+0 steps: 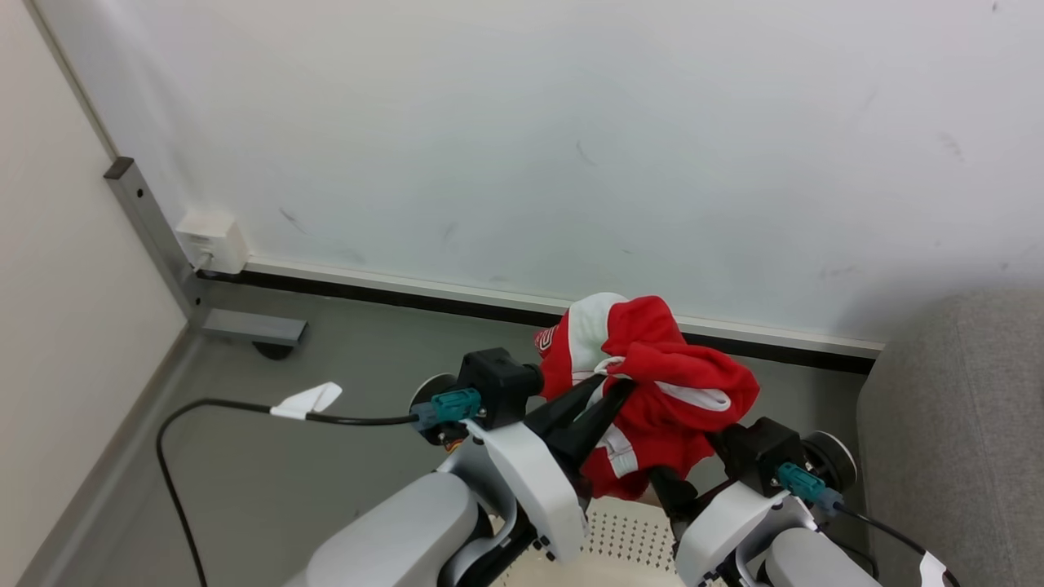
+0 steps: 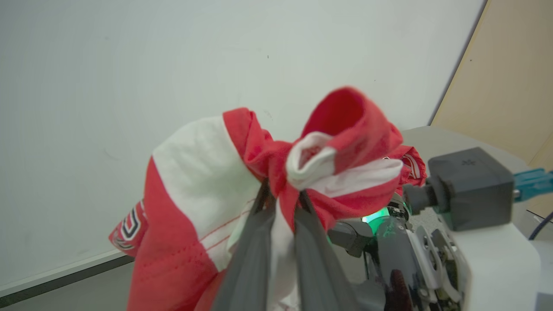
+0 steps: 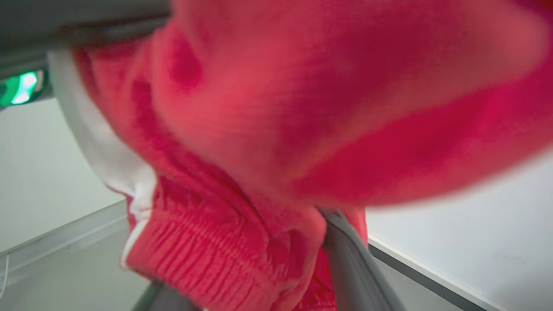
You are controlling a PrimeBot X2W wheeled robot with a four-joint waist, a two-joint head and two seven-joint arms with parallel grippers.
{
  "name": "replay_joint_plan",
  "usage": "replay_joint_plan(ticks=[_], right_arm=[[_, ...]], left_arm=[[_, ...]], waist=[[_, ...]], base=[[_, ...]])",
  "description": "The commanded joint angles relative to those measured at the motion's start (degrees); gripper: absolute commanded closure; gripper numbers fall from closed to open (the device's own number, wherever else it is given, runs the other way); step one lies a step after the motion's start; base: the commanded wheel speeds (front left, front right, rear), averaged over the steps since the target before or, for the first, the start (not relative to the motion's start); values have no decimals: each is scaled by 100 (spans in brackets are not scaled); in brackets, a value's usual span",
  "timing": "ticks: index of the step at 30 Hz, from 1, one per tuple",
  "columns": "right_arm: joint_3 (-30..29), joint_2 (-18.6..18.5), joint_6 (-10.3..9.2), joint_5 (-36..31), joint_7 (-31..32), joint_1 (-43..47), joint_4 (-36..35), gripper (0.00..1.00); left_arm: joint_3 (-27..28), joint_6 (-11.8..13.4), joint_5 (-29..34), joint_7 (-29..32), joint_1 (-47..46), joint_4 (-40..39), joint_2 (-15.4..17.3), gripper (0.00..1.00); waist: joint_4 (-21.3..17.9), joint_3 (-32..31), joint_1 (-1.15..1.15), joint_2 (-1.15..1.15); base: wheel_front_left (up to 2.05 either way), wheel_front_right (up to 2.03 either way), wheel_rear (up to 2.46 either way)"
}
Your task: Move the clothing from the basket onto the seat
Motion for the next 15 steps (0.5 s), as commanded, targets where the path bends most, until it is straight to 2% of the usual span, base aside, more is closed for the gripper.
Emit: replay_joint_plan(ticks=[1, 2, 3, 15], right_arm=[[1, 13, 4, 87, 3, -47, -25, 56], [15, 16, 4, 103, 3, -40, -39, 71], [27, 16, 4, 103, 3, -35, -51, 100], [24, -35, 4, 262, 3, -28, -204, 100]], left_arm=[[12, 9, -37, -35, 48, 10, 23, 100], [13, 14, -44, -40, 49, 18, 28, 100], [14, 18, -51, -46, 50, 27, 33, 100], [98, 108, -103, -115, 72, 105, 119, 100]], waist=[[20, -6, 0, 0], [24, -7, 0, 0], [23, -8, 0, 0], [-194, 23, 0, 0]], base=[[0, 0, 0], [0, 0, 0], [0, 0, 0], [0, 0, 0]])
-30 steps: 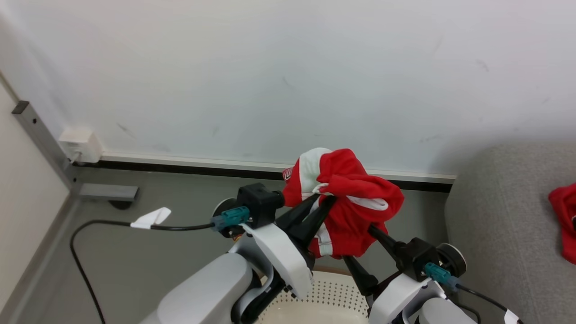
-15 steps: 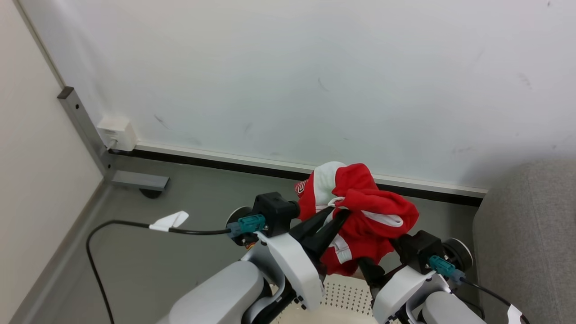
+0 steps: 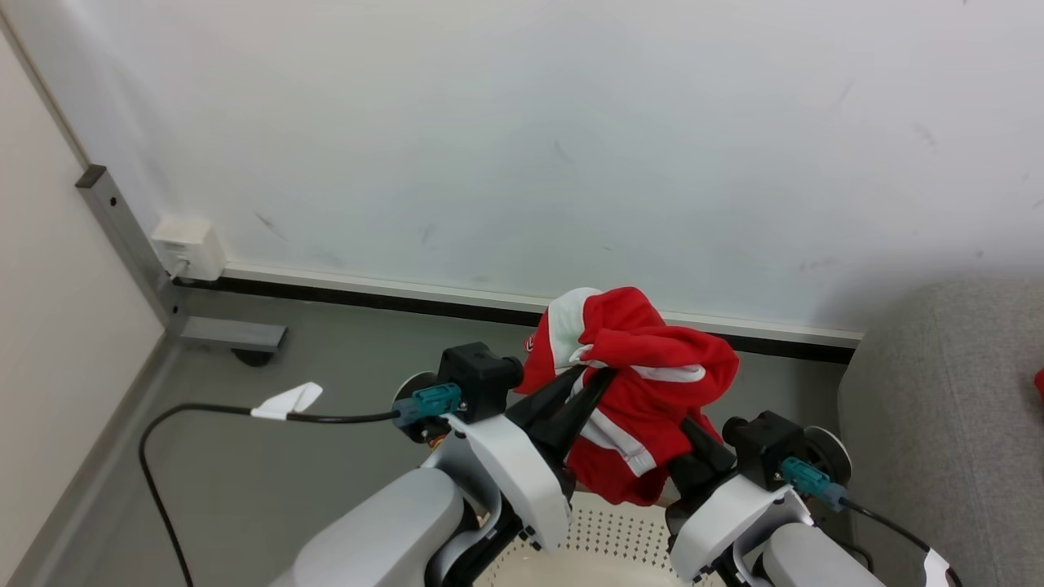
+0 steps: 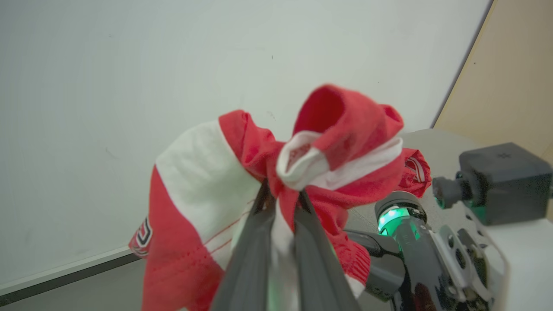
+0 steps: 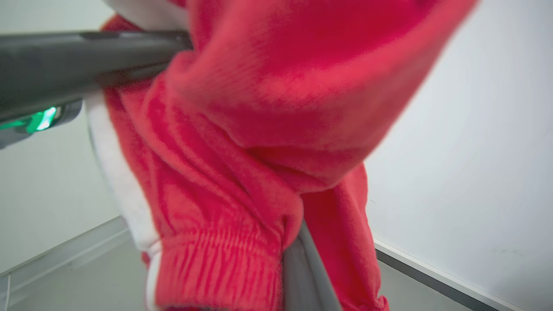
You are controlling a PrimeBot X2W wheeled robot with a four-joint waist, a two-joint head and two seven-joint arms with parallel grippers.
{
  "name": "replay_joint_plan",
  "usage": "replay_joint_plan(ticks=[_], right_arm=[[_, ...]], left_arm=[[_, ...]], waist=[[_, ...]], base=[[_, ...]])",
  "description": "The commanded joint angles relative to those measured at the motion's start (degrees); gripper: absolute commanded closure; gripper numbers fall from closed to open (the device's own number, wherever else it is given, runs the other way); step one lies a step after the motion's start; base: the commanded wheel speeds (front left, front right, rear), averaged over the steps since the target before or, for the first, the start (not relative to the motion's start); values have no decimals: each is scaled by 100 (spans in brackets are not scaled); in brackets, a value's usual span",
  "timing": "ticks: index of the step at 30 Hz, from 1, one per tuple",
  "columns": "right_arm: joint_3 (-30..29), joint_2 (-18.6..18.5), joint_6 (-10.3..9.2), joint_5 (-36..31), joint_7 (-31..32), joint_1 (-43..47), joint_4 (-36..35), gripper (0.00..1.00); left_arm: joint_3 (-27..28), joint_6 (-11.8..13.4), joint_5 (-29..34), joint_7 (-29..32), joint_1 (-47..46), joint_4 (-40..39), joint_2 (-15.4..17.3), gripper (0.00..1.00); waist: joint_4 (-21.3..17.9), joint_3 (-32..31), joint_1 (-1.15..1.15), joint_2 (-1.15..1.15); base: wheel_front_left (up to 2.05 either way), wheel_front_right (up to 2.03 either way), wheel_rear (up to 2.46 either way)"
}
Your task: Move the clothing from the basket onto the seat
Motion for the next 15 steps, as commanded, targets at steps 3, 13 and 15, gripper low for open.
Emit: replay_joint_plan(ticks=[3, 13, 15], right_arm=[[-135, -57, 4, 31, 3, -10, -119, 100], [-613, -272, 4, -74, 3, 190, -503, 100], [-708, -342, 4, -114, 3, 198, -627, 100]], left_arm=[[11, 37, -31, -50, 79, 16, 27, 100], [-14, 109, -60, -75, 210, -29, 110, 0], [-29, 119, -49, -82, 238, -61, 125, 0]], waist=[[-94, 24, 0, 0], [-378, 13, 0, 0], [-465, 16, 0, 0]], base=[[0, 0, 0], [0, 0, 0], [0, 0, 0]])
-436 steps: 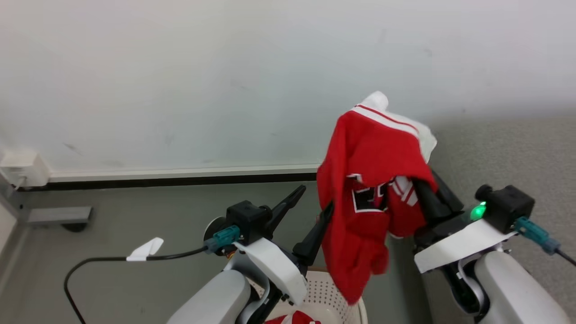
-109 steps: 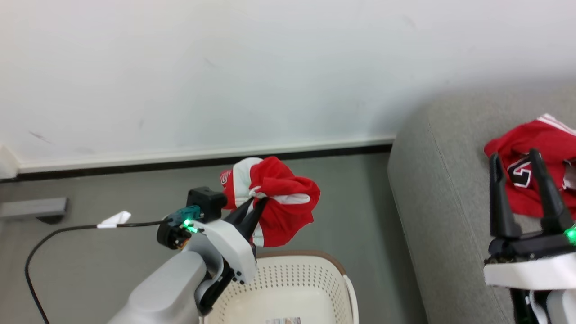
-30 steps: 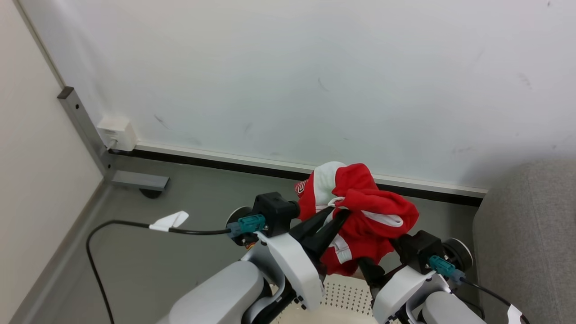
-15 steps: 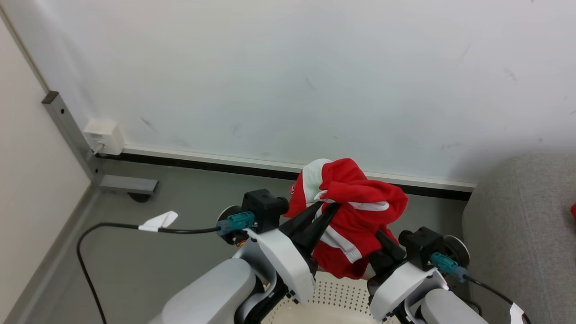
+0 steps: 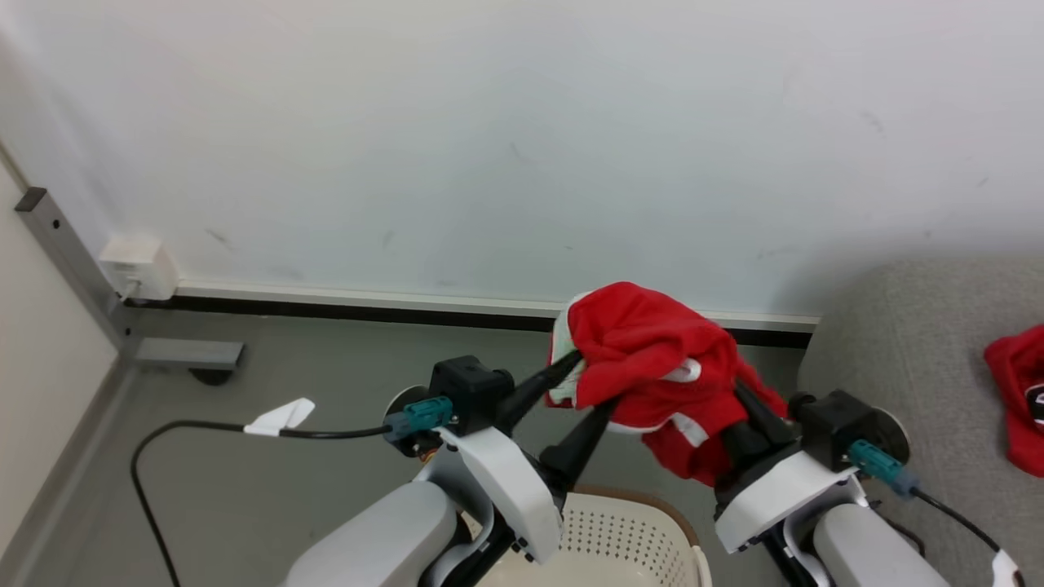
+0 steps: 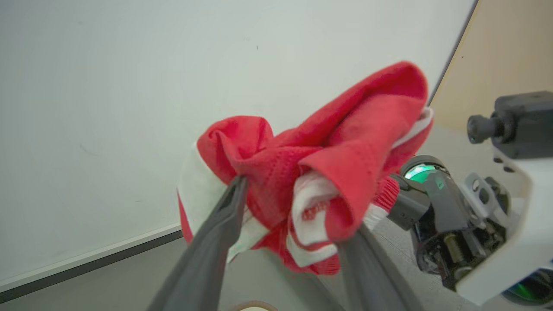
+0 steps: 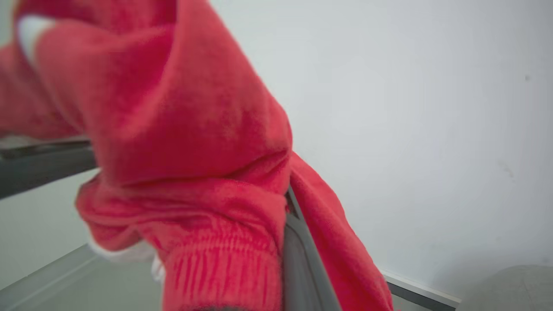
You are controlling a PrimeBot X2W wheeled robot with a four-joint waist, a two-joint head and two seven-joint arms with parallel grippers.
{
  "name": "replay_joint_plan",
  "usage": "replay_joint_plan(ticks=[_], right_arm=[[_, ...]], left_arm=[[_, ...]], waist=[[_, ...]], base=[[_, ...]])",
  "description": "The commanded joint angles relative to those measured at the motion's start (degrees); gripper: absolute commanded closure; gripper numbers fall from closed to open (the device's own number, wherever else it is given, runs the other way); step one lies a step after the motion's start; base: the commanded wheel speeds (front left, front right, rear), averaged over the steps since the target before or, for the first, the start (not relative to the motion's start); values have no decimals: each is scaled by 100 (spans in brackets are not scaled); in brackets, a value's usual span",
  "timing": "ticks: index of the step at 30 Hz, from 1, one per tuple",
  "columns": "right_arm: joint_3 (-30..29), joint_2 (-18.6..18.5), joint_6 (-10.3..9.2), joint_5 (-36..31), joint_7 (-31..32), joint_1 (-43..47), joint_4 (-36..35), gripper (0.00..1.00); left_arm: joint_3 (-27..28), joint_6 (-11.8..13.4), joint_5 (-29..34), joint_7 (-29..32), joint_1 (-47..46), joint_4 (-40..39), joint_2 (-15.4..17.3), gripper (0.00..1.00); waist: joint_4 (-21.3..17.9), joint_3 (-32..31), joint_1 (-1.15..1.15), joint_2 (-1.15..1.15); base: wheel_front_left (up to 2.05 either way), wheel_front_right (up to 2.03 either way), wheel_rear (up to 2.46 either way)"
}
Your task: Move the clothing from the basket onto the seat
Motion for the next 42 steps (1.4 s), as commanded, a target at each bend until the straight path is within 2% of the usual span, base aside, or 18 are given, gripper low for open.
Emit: replay_joint_plan(ticks=[1, 14, 26, 35, 42], right_arm=[[-105, -103, 4, -71, 2, 58, -139, 100], [-713, -525, 4, -175, 3, 103, -967, 100], [-1501, -936, 4, -254, 4, 291, -1502, 100], [-1838, -920, 4, -333, 3, 563, -1718, 100], [-1995, -829, 4, -366, 3, 706, -1857, 100]], left_arm=[[-7, 26, -16, -20, 107, -28, 56, 0], [-17, 139, 81, -105, 187, -137, 174, 0], [-94, 177, 266, -243, 163, -172, 273, 0], [-146, 164, 526, -350, 86, -216, 355, 0], [-148, 185, 635, -402, 35, -227, 359, 0]], waist=[[-127, 3, 0, 0], [-1100, 79, 0, 0], [-2221, 239, 0, 0], [-2833, 447, 0, 0], [-3062, 584, 0, 0]], base=[[0, 0, 0], [0, 0, 0], [0, 0, 0], [0, 0, 0], [0, 0, 0]])
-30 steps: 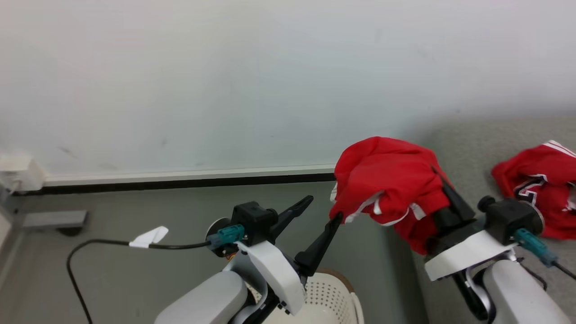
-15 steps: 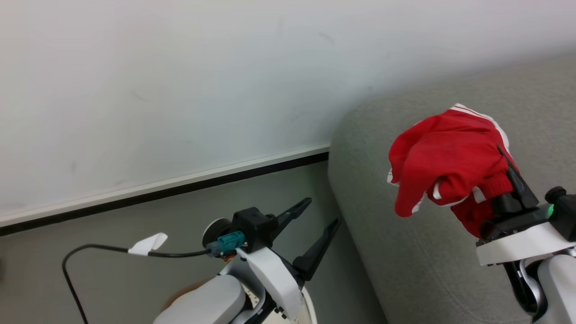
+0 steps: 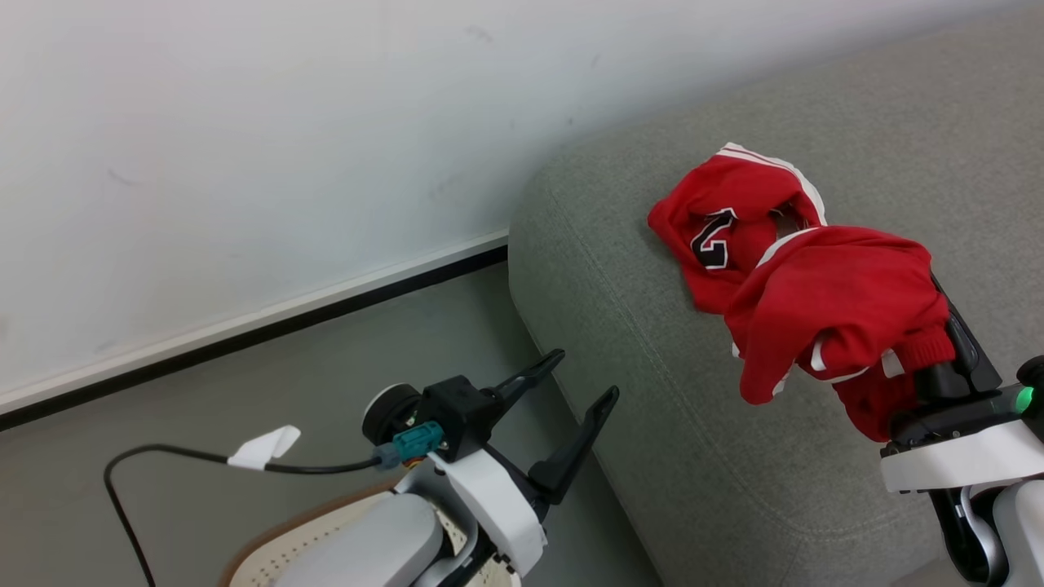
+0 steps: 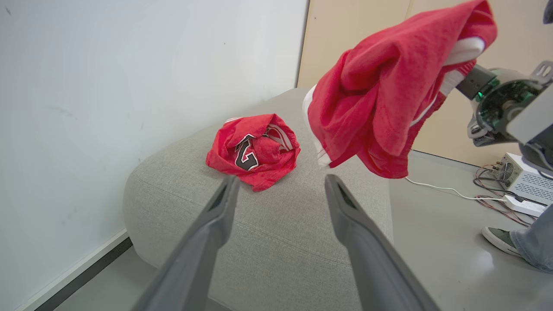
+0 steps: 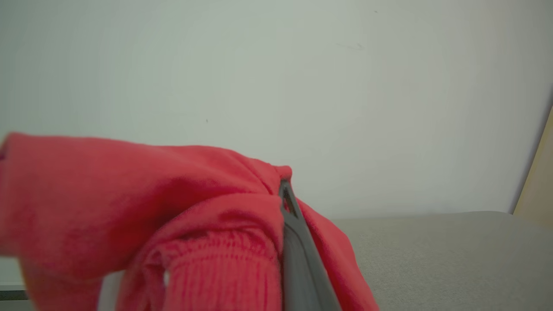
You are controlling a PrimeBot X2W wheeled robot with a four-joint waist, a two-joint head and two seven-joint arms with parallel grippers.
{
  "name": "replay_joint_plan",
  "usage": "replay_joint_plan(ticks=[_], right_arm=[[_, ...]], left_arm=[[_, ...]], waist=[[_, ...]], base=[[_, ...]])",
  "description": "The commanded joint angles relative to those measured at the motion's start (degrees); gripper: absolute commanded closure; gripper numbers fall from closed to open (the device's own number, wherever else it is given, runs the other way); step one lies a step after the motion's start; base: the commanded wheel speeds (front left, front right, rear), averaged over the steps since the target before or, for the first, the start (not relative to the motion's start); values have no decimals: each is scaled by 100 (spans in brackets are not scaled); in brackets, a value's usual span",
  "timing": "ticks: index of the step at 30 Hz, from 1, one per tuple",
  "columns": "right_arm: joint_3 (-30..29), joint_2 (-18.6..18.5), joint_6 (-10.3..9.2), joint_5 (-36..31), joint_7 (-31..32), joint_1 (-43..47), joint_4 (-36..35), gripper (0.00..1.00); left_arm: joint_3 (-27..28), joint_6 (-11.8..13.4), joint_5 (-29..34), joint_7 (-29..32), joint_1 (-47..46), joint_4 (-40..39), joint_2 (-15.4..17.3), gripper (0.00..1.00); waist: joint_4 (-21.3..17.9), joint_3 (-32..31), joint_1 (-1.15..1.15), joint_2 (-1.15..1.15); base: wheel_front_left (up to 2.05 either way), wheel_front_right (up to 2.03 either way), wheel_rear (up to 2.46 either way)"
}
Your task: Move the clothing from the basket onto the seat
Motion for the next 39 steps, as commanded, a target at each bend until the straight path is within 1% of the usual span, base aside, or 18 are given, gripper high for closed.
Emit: replay_joint_plan(ticks=[1, 10, 12, 18, 25, 29, 32, 39], right_arm=[[-42, 19, 4, -35, 3, 77, -33, 100], [-293, 67, 4, 48, 3, -72, -160, 100], [-374, 77, 4, 123, 3, -171, -183, 100], [-763, -52, 4, 213, 3, -566, -50, 100], [-1241, -295, 4, 269, 3, -1177, 520, 100], [-1378, -461, 4, 326, 3, -1527, 872, 100], [-1339, -595, 4, 394, 3, -1771, 1246, 100], [-1069, -1211, 4, 408, 4, -2211, 2175, 100]], left_arm=[[10, 9, 38, -41, -49, -5, 26, 0], [-4, -39, 156, -34, -239, -79, 48, 0], [-12, -61, 192, -29, -311, -114, 76, 0], [-32, -106, 330, 26, -580, -267, 146, 0], [-59, -181, 497, 178, -969, -449, 261, 0], [-41, -185, 536, 264, -1121, -525, 354, 0], [-50, -203, 584, 310, -1226, -602, 378, 0], [12, -161, 660, 325, -1448, -723, 458, 0]], waist=[[-48, 62, 0, 0], [1, 388, 0, 0], [47, 535, 0, 0], [257, 1155, 0, 0], [559, 1956, 0, 0], [677, 2369, 0, 0], [786, 2657, 0, 0], [1104, 3189, 0, 0]], base=[[0, 0, 0], [0, 0, 0], [0, 0, 0], [0, 0, 0], [0, 0, 0], [0, 0, 0], [0, 0, 0], [0, 0, 0]])
